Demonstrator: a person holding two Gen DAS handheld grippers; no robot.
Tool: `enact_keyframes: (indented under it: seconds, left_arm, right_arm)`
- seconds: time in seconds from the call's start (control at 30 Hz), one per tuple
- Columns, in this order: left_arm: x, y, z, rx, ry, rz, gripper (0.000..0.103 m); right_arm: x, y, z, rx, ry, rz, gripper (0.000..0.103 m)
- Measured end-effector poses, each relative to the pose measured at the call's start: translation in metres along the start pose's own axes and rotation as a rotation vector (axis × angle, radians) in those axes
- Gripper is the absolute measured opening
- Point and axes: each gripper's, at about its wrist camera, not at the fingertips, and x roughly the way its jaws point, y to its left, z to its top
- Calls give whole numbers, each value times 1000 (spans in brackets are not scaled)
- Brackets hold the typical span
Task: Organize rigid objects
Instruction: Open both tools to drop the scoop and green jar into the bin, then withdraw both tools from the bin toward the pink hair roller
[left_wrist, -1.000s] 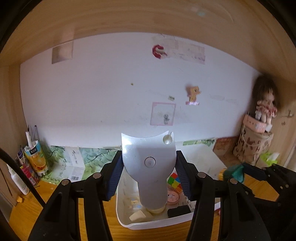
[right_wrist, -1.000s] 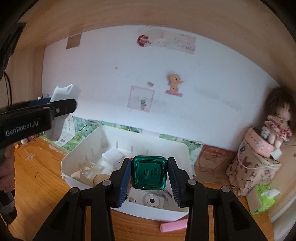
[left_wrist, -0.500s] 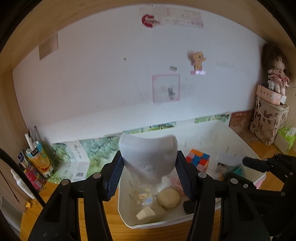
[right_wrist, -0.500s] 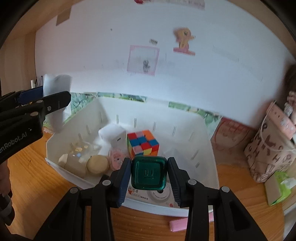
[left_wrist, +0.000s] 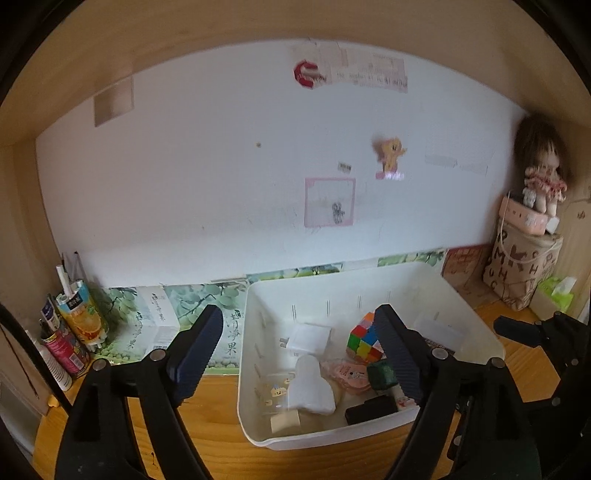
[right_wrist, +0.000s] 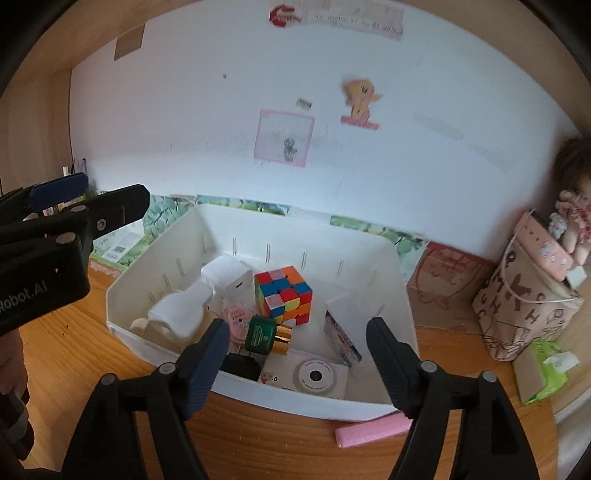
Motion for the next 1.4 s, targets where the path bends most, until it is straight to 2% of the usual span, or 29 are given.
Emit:
enact_keyframes:
  seconds: [0.1,0.2,0.47,0.6,0.77,1.03,1.4]
  left_arm:
    - [-12,4,-1,-29,-6,-7,87]
    - [-22,7,-8,-62,24,-30,87]
    - [-34,11,-33,-156,184,-107,87]
    - [-37,6,-44,-145,254,-102,87]
    - [-34,3,-60,-179,340,-108,87]
    - [-43,-9,-59,-185,349,-80,87]
    - [-57,-38,-53,-231,370,-7,87]
  right_arm:
    - [-13,-3,-2,23,-1,-12,78]
    - [-26,-8,-7,52,10,-32,78]
    - [-58,-21,-39,126,58,-73,78]
    - [-64,-31,-55,185,105,-78,79]
    - [-72,-50,-77,270,149,-80,79]
    - [-65,-75,-106,314,231,-86,82]
    - [-53,-97,-117,204,268,15,83]
